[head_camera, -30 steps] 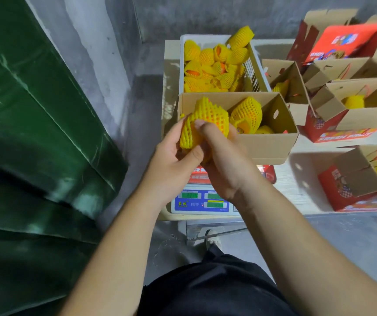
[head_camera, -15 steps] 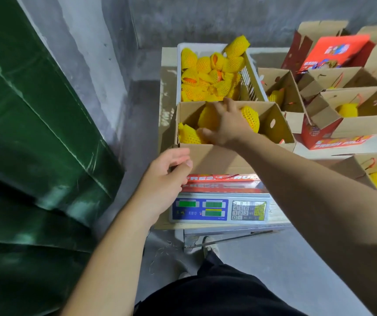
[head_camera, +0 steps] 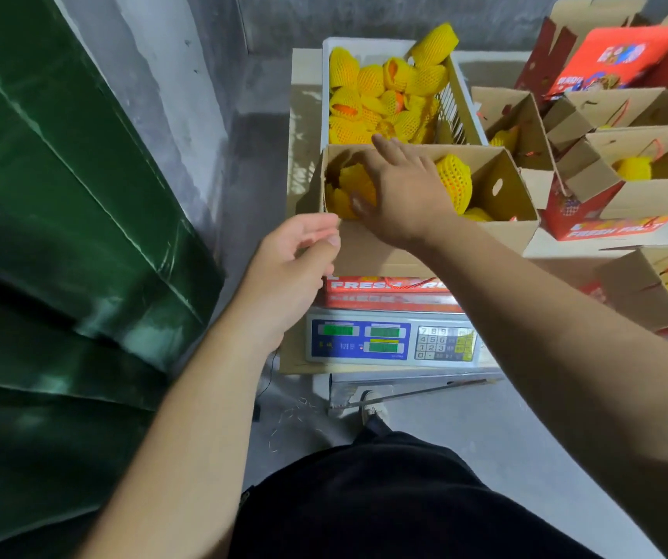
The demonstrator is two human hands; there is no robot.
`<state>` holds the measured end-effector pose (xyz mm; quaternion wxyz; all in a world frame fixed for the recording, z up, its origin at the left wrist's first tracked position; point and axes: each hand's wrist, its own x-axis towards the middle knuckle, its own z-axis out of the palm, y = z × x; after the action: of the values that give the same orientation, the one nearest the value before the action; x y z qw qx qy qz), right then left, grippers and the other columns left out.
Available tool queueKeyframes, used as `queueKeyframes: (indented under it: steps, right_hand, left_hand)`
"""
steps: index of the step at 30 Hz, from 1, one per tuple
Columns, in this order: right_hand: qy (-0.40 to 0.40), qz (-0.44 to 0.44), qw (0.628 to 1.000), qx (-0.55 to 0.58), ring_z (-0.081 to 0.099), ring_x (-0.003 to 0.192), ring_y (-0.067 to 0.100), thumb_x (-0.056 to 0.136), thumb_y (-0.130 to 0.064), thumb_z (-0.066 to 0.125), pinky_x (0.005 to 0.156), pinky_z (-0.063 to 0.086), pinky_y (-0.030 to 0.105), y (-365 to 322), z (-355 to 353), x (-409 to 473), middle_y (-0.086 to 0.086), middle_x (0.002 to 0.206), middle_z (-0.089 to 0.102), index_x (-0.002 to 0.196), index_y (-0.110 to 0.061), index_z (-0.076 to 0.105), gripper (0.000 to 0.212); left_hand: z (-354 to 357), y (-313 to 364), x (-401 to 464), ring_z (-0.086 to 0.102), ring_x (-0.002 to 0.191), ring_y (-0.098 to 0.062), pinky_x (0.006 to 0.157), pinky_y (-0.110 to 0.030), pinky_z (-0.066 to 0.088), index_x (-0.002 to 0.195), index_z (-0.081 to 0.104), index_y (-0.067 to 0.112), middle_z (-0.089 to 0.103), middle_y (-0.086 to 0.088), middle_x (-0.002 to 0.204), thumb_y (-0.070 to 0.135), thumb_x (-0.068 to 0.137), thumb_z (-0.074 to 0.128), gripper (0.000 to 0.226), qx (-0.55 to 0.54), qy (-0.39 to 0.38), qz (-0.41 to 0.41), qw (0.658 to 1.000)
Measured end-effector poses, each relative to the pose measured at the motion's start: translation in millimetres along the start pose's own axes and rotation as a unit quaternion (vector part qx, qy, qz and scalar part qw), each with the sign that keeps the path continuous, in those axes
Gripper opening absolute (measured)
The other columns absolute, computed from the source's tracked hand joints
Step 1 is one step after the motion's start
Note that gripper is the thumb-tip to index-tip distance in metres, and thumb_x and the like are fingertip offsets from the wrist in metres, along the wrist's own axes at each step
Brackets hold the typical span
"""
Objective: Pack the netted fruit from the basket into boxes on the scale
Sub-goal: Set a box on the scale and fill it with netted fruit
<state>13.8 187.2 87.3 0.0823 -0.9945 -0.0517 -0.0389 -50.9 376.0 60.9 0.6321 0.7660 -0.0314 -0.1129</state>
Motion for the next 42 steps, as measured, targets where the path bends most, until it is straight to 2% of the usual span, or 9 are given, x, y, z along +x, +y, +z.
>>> queueKeyframes:
  steps: [5, 8, 11, 13, 21, 25, 32, 37, 42]
  right_hand:
    - [-0.112, -0.011, 0.992, 0.062, 0.026, 0.154, 0.033, 0.1, -0.049, 0.056, 0.122, 0.025, 0.047, -30.0, -19.2, -42.7, 0.011, 0.164, 0.035, 0.154, -0.025, 0.044, 0.06]
    - [-0.129, -0.018, 0.986, 0.104, 0.041, 0.142, 0.035, 0.1, -0.04, 0.059, 0.115, 0.034, 0.044, -33.0, -22.2, -68.6, 0.014, 0.147, 0.053, 0.145, -0.018, 0.052, 0.051]
    - [-0.141, -0.007, 0.984, 0.112, 0.027, 0.153, 0.031, 0.098, -0.042, 0.063, 0.12, 0.031, 0.048, -30.4, -16.6, -86.8, 0.009, 0.16, 0.04, 0.148, -0.024, 0.049, 0.055]
    - [-0.128, 0.009, 0.984, 0.121, 0.017, 0.157, 0.03, 0.098, -0.043, 0.064, 0.125, 0.023, 0.045, -29.4, -12.5, -95.8, 0.005, 0.167, 0.029, 0.154, -0.026, 0.043, 0.062]
    - [-0.082, 0.013, 0.982, 0.171, 0.029, 0.153, 0.026, 0.098, -0.037, 0.065, 0.121, 0.032, 0.042, -22.6, -6.1, -100.4, 0.006, 0.164, 0.037, 0.154, -0.021, 0.044, 0.062]
    - [-0.038, 0.017, 0.98, 0.197, 0.055, 0.128, 0.027, 0.097, -0.029, 0.065, 0.104, 0.045, 0.036, -17.7, -9.4, -92.4, 0.007, 0.146, 0.055, 0.148, -0.017, 0.052, 0.054]
    - [0.056, 0.026, 0.958, 0.279, 0.057, 0.128, 0.023, 0.102, -0.007, 0.053, 0.103, 0.047, 0.035, -0.8, -16.7, -69.5, 0.006, 0.14, 0.063, 0.138, -0.016, 0.061, 0.038]
    - [0.08, 0.04, 0.954, 0.285, 0.057, 0.123, 0.013, 0.102, -0.011, 0.056, 0.095, 0.037, 0.015, 30.6, -26.9, -39.8, -0.002, 0.14, 0.062, 0.139, -0.019, 0.06, 0.039]
    - [0.067, 0.054, 0.949, 0.303, 0.054, 0.092, 0.005, 0.101, -0.013, 0.058, 0.078, 0.029, -0.005, 86.1, -30.2, 12.0, -0.003, 0.137, 0.063, 0.139, -0.022, 0.059, 0.039]
  left_hand:
    - [-1.3, 1.5, -5.5, 0.071, 0.087, 0.008, 0.062, -0.009, 0.052, 0.127, 0.069, 0.038, 0.073, 0.028, 0.109, 0.029, 0.105, 0.06, 0.026, -0.035, 0.024, 0.002, 0.999]
    - [-2.7, 4.4, -11.6, 0.071, 0.088, 0.009, 0.06, -0.009, 0.052, 0.117, 0.069, 0.042, 0.073, 0.029, 0.108, 0.028, 0.104, 0.06, 0.021, -0.044, 0.016, 0.004, 0.999]
    - [-2.6, 4.7, -18.7, 0.071, 0.092, 0.008, 0.06, -0.009, 0.052, 0.114, 0.068, 0.048, 0.072, 0.03, 0.11, 0.035, 0.101, 0.061, 0.02, -0.03, 0.002, 0.009, 1.0]
    - [-0.3, 3.2, -23.5, 0.07, 0.094, 0.008, 0.061, -0.008, 0.051, 0.113, 0.067, 0.05, 0.072, 0.03, 0.111, 0.039, 0.098, 0.061, 0.02, -0.022, -0.001, 0.011, 1.0]
    - [3.3, 4.0, -28.2, 0.071, 0.098, 0.005, 0.062, -0.008, 0.052, 0.119, 0.067, 0.047, 0.072, 0.026, 0.117, 0.043, 0.092, 0.06, 0.029, -0.018, -0.003, 0.024, 1.0]
    - [5.0, 5.8, -21.8, 0.07, 0.098, 0.006, 0.062, -0.008, 0.052, 0.127, 0.067, 0.039, 0.072, 0.025, 0.118, 0.045, 0.092, 0.06, 0.037, -0.016, -0.006, 0.024, 1.0]
    - [17.5, 31.7, 11.8, 0.068, 0.106, 0.005, 0.089, -0.02, 0.05, 0.114, 0.067, 0.048, 0.073, 0.024, 0.117, 0.04, 0.093, 0.059, 0.024, 0.001, -0.013, 0.071, 0.997]
    - [19.4, 49.0, 55.2, 0.067, 0.11, 0.003, 0.094, -0.026, 0.056, 0.117, 0.067, 0.049, 0.072, 0.028, 0.118, 0.027, 0.105, 0.059, 0.027, 0.026, 0.0, 0.078, 0.997]
    - [30.6, 73.9, 136.0, 0.066, 0.108, 0.008, 0.092, -0.025, 0.053, 0.12, 0.069, 0.044, 0.072, 0.029, 0.117, 0.026, 0.106, 0.059, 0.025, 0.06, -0.009, 0.096, 0.994]
